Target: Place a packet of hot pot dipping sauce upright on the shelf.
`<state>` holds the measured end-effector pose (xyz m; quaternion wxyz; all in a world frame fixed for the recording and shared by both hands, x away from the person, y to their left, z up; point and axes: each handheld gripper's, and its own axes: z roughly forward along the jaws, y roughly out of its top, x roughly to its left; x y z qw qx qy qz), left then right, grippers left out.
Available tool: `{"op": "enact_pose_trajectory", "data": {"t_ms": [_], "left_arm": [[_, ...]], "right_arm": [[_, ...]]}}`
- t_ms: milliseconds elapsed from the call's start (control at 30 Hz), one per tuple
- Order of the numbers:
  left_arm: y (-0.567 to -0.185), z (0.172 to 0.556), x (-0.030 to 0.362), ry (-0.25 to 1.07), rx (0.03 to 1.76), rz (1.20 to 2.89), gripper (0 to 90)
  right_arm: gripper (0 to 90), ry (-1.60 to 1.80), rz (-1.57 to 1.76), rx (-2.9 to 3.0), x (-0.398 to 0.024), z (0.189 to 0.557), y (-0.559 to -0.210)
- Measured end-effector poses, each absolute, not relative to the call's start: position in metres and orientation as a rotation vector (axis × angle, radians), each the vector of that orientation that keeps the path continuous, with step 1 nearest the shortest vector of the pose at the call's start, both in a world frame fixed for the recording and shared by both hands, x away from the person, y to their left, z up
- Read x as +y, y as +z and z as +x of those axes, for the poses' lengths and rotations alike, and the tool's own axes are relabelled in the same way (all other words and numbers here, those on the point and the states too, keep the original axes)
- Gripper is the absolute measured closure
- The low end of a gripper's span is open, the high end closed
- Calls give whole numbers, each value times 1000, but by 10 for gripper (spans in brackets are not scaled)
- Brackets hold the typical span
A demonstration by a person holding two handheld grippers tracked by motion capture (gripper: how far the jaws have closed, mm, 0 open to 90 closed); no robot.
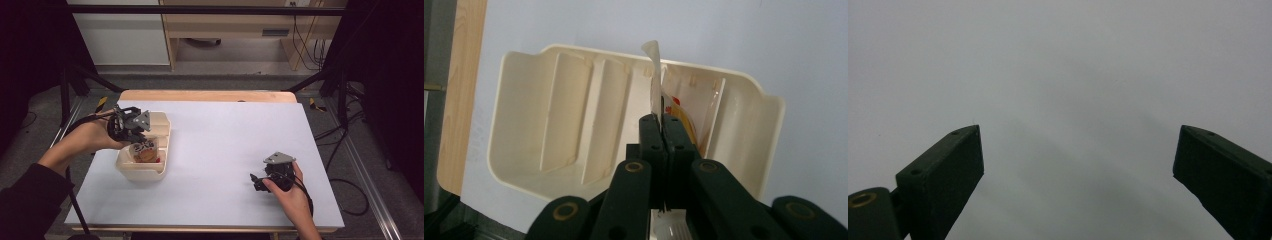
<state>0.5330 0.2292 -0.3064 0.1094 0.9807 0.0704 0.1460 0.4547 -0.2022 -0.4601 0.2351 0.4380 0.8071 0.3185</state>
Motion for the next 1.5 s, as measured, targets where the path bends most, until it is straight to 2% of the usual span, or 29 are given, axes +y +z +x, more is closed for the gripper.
{"op": "enact_pose_trajectory", "data": {"t_ms": [67, 100, 267, 433, 467, 700, 833, 967, 1267, 1500], "left_arm": [[-305, 532, 231, 453, 220, 2865, 852], [-304, 531, 232, 468, 226, 2858, 805], [-300, 530, 232, 548, 289, 2809, 433], [-292, 525, 229, 636, 350, 2723, 176], [-292, 525, 229, 636, 350, 2723, 152], [-288, 507, 211, 659, 392, 2590, 100], [-300, 494, 188, 636, 415, 2462, 100], [-312, 486, 173, 633, 410, 2413, 101], [-379, 474, 118, 477, 413, 2315, 84], [-409, 472, 94, 411, 456, 2253, 79]], "right_arm": [[65, 877, 1202, 2217, -202, 455, -460], [65, 876, 1201, 2218, -202, 455, -460], [64, 874, 1198, 2219, -202, 455, -460], [64, 875, 1199, 2219, -202, 455, -460], [64, 874, 1198, 2219, -202, 455, -460], [63, 874, 1198, 2218, -202, 455, -460], [62, 879, 1195, 2210, -201, 455, -460], [62, 890, 1186, 2201, -202, 455, -459], [63, 908, 1167, 2183, -202, 453, -456], [63, 906, 1175, 2180, -204, 453, -456]]}}
